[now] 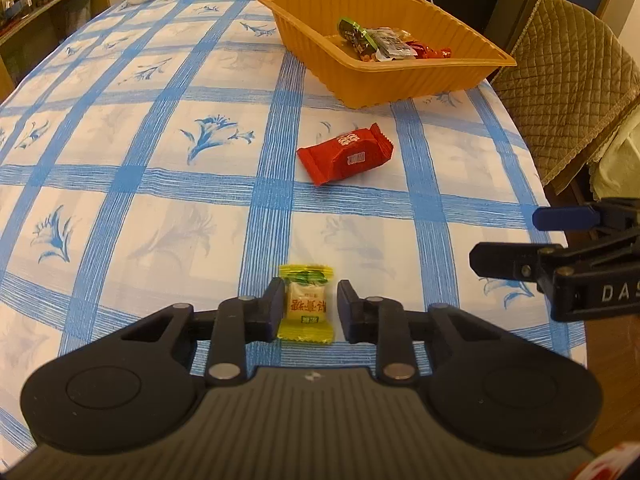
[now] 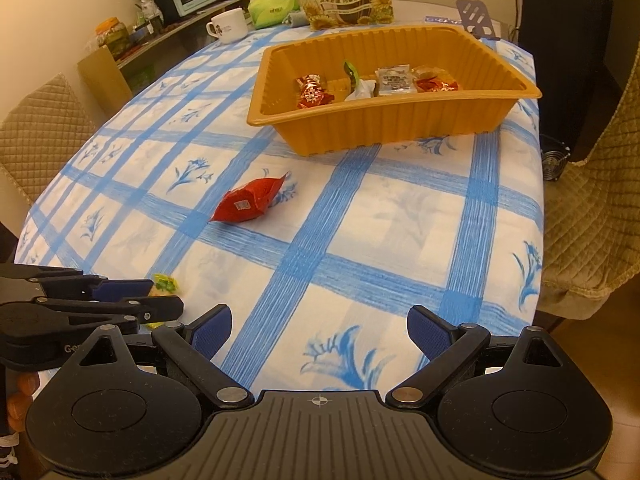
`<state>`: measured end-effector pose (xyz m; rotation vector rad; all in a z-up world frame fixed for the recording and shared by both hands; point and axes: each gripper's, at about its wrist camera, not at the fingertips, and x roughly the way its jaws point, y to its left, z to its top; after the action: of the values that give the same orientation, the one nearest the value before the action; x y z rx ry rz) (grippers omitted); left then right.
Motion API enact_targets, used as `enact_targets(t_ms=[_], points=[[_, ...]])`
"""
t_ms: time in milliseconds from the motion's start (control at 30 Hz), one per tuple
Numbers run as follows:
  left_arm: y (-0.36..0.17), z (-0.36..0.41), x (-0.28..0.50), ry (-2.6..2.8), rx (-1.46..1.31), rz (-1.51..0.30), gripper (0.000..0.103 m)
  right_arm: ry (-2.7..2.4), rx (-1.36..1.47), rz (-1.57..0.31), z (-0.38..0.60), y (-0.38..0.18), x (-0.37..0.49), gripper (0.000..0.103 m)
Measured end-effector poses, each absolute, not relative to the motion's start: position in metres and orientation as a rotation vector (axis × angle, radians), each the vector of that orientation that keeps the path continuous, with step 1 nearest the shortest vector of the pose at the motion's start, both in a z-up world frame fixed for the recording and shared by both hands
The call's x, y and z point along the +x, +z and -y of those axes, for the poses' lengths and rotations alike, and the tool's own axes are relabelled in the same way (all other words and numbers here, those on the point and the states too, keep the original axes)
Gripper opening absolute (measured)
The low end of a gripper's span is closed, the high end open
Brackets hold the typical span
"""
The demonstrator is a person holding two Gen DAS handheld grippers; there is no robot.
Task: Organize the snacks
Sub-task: 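Grasp the yellow-green candy with the left tool while the right tool grasps the red packet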
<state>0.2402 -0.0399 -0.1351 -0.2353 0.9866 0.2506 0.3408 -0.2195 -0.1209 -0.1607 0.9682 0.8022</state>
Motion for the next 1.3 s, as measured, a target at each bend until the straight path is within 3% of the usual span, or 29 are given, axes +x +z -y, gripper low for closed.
enact_targets(t_ms=[267,733,1167,1300], points=[[-0.136,0.035,0.235,0.284,-0.206,-0.99,0.018,0.9,-0.192,-0.934,0.201,-0.124,0.354,0.094],[-0.133,-0.046,0.197,0.612,-0.362,-0.974,0.018,1.219,-0.366,-0.728,0.13,-0.121,0.373,0.072],[-0.132,-0.058,0.188,0.649,-0.41,-0.965,0.018,1.289,-0.44,-0.792,0.107,-0.145,0.379,0.069],[-0.133,-0.061,0.192,0.645,-0.401,-0.966,0.018,1.257,-0.406,-0.815,0.107,-0.146,0.373,0.06]])
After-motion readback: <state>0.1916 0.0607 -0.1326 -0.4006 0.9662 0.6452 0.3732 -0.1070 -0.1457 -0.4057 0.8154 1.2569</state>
